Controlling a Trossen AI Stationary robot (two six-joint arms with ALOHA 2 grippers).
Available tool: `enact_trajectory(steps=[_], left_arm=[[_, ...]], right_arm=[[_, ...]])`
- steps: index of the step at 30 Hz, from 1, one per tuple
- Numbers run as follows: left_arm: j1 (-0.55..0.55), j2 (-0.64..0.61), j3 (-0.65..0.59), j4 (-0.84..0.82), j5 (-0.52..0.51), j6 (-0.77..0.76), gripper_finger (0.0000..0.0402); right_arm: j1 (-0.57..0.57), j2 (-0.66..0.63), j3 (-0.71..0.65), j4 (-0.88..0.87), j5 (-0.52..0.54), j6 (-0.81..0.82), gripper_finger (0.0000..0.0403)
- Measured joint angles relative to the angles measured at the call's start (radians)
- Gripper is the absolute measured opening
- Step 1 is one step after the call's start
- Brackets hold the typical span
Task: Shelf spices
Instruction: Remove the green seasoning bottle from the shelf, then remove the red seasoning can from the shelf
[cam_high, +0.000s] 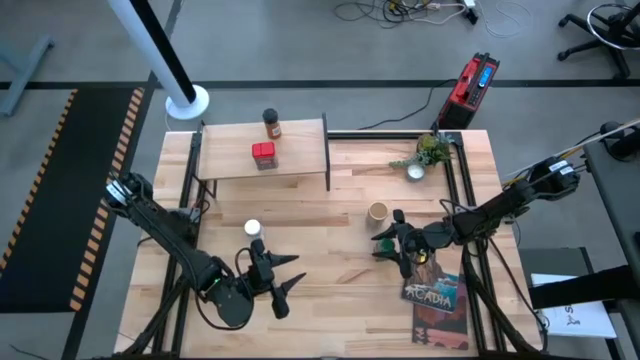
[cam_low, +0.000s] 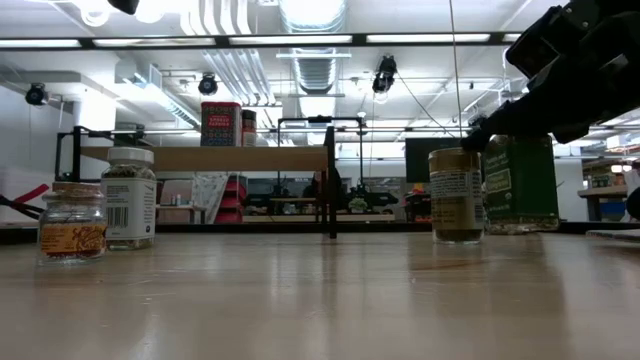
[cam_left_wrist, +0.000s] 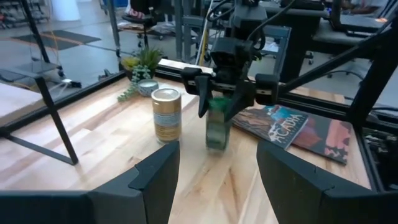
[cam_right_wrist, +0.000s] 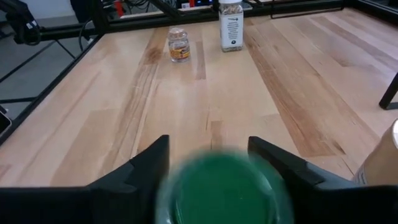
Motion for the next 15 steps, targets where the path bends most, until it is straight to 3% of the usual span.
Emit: enact_trajectory(steps=[6, 15], left_arm=[[0.012, 0.000, 0.000, -0.003, -0.001, 0.018, 0.0204], [0.013, 0.000, 0.000, -0.004, 0.000, 0.018, 0.0204]], right_arm=[[0.000, 0.000, 0.000, -0.022, 0.005, 0.000, 0.0248], [0.000, -0.001, 0.045, -0.023, 0.002, -0.020, 0.0261]])
